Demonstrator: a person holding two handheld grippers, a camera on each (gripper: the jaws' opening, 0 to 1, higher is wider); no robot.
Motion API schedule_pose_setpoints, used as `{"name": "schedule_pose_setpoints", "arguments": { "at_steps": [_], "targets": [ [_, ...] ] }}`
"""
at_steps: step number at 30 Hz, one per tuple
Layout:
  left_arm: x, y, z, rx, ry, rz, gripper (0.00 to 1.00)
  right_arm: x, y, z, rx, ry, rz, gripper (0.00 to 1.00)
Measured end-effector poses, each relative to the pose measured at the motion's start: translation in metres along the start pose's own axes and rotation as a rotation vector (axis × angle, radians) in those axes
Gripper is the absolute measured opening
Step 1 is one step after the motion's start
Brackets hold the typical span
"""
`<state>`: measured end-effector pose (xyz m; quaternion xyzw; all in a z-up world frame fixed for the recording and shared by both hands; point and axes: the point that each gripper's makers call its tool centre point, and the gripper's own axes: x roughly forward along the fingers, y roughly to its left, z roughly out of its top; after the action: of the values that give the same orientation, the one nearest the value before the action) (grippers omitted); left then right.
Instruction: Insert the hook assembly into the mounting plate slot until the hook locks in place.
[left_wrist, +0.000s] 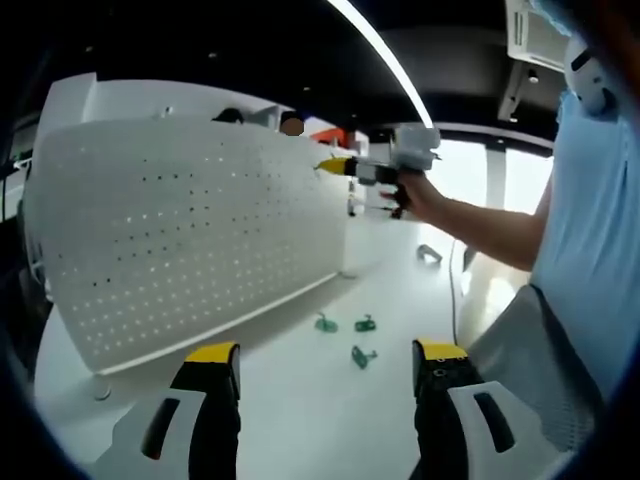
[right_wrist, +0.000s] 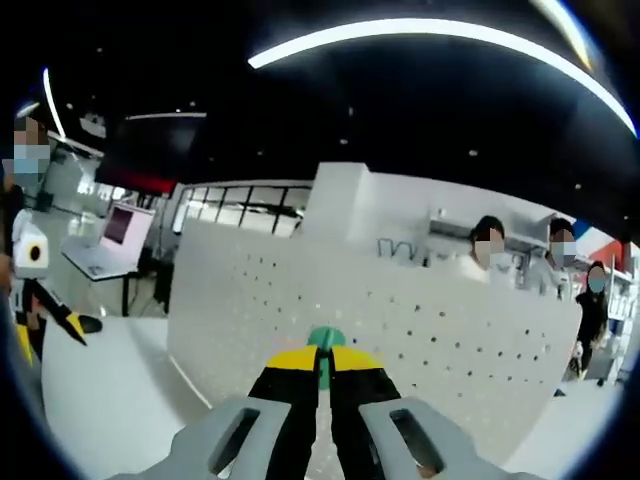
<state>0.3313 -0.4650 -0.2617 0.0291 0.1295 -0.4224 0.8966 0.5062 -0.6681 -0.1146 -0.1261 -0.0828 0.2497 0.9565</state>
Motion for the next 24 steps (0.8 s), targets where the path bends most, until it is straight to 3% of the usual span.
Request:
{"name": "schedule_pose_setpoints", "arguments": {
  "at_steps": [10, 24],
  "targets": [
    [0.001, -0.001, -0.002, -0.003, 0.005, -0.006, 0.72, 0.005, -0.009, 0.026, -0.013, -0.096, -0.061, 0.01],
    [0.002, -0.001, -0.005, -0.013, 0.013, -0.012, 0.71, 0.02, -0.023, 0.025, -0.066, -0.177, -0.146, 0.01]
  ]
}}
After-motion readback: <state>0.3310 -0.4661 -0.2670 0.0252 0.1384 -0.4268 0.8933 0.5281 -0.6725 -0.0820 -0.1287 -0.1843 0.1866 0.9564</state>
